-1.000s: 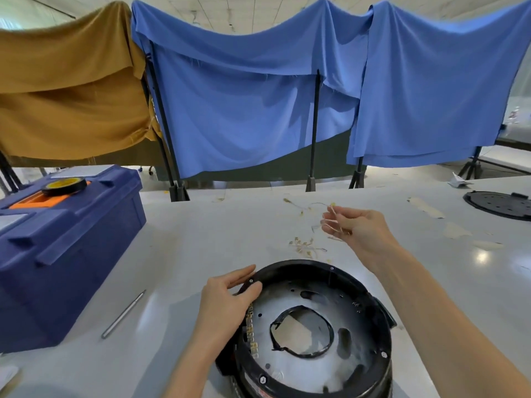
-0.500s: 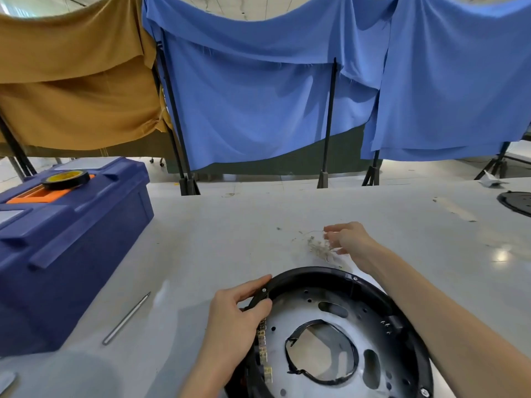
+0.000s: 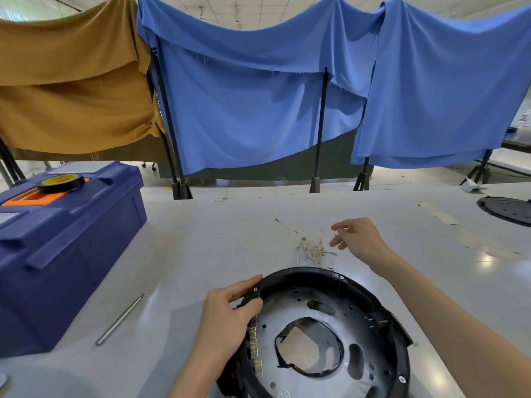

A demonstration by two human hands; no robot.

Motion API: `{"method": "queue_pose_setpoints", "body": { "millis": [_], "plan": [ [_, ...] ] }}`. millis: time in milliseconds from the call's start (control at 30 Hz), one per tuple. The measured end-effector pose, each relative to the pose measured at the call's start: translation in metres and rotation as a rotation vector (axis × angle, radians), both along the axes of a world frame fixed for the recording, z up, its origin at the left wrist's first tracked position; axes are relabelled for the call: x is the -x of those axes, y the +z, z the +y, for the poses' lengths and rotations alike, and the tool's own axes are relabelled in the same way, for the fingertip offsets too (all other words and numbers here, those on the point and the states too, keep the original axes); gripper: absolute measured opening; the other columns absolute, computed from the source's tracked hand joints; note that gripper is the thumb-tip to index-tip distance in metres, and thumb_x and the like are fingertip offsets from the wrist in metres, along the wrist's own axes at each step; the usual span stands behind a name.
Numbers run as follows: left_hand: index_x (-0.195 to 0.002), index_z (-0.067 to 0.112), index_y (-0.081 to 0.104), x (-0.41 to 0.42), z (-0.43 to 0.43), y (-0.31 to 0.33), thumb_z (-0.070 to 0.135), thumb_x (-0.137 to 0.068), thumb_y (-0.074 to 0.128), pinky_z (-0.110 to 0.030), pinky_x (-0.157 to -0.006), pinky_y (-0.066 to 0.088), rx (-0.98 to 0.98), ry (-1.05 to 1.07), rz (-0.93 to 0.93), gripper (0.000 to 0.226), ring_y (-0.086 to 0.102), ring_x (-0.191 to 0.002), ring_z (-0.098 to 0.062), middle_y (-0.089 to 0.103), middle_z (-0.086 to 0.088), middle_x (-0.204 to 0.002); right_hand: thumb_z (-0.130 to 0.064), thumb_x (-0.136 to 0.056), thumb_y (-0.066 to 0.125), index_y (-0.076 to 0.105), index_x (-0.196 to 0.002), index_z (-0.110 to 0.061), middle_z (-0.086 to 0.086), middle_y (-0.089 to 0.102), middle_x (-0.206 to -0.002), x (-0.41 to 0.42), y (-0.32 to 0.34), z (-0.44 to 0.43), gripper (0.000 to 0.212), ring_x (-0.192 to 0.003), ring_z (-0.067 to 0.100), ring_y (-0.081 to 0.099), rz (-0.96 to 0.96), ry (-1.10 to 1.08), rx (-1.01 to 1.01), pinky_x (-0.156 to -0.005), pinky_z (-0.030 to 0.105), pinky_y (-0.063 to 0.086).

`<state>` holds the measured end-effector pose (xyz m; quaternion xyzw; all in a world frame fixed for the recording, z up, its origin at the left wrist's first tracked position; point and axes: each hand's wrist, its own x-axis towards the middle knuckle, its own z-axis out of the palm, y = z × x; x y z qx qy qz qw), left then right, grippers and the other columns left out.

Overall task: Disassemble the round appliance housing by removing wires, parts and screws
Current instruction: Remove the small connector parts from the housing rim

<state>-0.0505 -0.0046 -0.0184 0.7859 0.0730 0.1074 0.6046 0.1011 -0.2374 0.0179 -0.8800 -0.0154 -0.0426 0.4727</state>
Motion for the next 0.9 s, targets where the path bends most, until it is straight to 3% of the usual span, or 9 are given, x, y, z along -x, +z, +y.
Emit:
{"method": "queue_pose_setpoints", "body": {
  "millis": [167, 233, 300, 367, 467, 533, 667, 767, 900],
  "plan": [
    [-0.104, 0.033, 0.074, 0.002, 0.003, 0.005, 0.004, -0.078, 0.069, -0.029, -0.097, 0.049, -0.027, 0.017, 0.03, 0.039, 0.064, -0.101, 0.001, 0.072, 0.019, -0.1, -0.034, -0.097, 0.054, 0.074, -0.088, -0.013, -0.001, 0.075, -0.076, 0.052, 0.013, -0.017, 0.03, -0.068, 0.015, 0.07, 0.11, 0.286, 0.037, -0.055, 0.023, 0.05],
    [-0.103, 0.032, 0.074, 0.004, 0.008, 0.007, 0.002, -0.078, 0.069, -0.032, -0.097, 0.049, -0.04, 0.029, 0.034, 0.039, 0.064, -0.101, 0.0, 0.072, 0.018, -0.1, -0.041, -0.095, 0.054, 0.074, -0.089, -0.008, -0.004, 0.071, -0.075, 0.07, 0.011, -0.02, 0.039, -0.069, 0.011, 0.063, 0.142, 0.362, 0.084, -0.059, 0.019, 0.05],
    [-0.101, 0.032, 0.074, 0.006, 0.015, 0.009, 0.002, -0.079, 0.07, -0.033, -0.096, 0.05, -0.043, 0.029, 0.046, 0.038, 0.065, -0.099, -0.002, 0.073, 0.016, -0.1, -0.038, -0.095, 0.056, 0.074, -0.095, -0.011, -0.004, 0.068, -0.079, 0.083, 0.005, -0.018, 0.032, -0.071, 0.005, 0.058, 0.135, 0.398, 0.059, -0.062, 0.014, 0.046],
    [-0.098, 0.035, 0.073, 0.008, 0.021, 0.013, 0.003, -0.08, 0.07, -0.033, -0.095, 0.051, -0.042, 0.01, 0.066, 0.037, 0.067, -0.097, -0.004, 0.074, 0.013, -0.099, -0.027, -0.095, 0.059, 0.074, -0.102, -0.021, -0.006, 0.073, -0.089, 0.091, -0.004, -0.011, 0.018, -0.079, 0.005, 0.064, 0.096, 0.357, -0.02, -0.067, 0.013, 0.049],
    [-0.103, 0.035, 0.071, 0.011, 0.026, 0.018, 0.008, -0.083, 0.069, -0.033, -0.097, 0.05, -0.126, -0.021, 0.087, 0.034, 0.066, -0.101, -0.007, 0.073, 0.01, -0.105, -0.021, -0.096, 0.056, 0.073, -0.102, -0.028, -0.002, 0.072, -0.092, 0.098, -0.018, 0.003, 0.019, -0.086, 0.009, 0.066, 0.034, 0.245, -0.119, -0.071, 0.015, 0.049],
    [-0.113, 0.03, 0.069, 0.011, 0.026, 0.02, 0.013, -0.086, 0.066, -0.026, -0.099, 0.044, -0.3, 0.001, 0.08, 0.032, 0.061, -0.111, -0.009, 0.069, 0.008, -0.115, -0.019, -0.096, 0.055, 0.074, -0.097, -0.029, -0.003, 0.072, -0.089, 0.101, -0.023, 0.01, 0.022, -0.085, 0.01, 0.066, 0.017, 0.201, -0.198, -0.068, 0.014, 0.049],
    [-0.122, 0.026, 0.063, 0.015, 0.005, 0.028, 0.029, -0.091, 0.06, -0.026, -0.097, 0.032, -0.782, 0.066, -0.071, 0.031, 0.045, -0.123, -0.017, 0.063, 0.004, -0.12, -0.016, -0.095, 0.055, 0.076, -0.092, -0.024, 0.0, 0.073, -0.094, 0.102, -0.025, 0.013, 0.022, -0.092, 0.017, 0.067, 0.034, 0.14, -0.288, -0.082, 0.03, 0.054],
    [-0.118, 0.031, 0.064, 0.013, -0.027, 0.033, 0.035, -0.09, 0.059, -0.023, -0.099, 0.034, -0.768, -0.072, -0.206, 0.028, 0.048, -0.115, -0.01, 0.062, 0.011, -0.114, -0.016, -0.096, 0.054, 0.074, -0.085, -0.025, -0.006, 0.074, -0.088, 0.102, -0.026, 0.014, 0.024, -0.084, 0.007, 0.068, 0.019, 0.054, -0.339, -0.066, 0.015, 0.05],
    [-0.098, 0.025, 0.072, 0.001, -0.068, 0.035, 0.035, -0.089, 0.061, -0.032, -0.087, 0.051, -0.631, -0.391, -0.048, 0.018, 0.063, -0.084, -0.004, 0.072, 0.008, -0.092, -0.01, -0.095, 0.05, 0.072, -0.087, -0.014, -0.004, 0.073, -0.074, 0.102, -0.03, 0.014, 0.023, -0.068, 0.007, 0.068, 0.009, -0.102, -0.49, -0.056, 0.013, 0.048]
  ]
}}
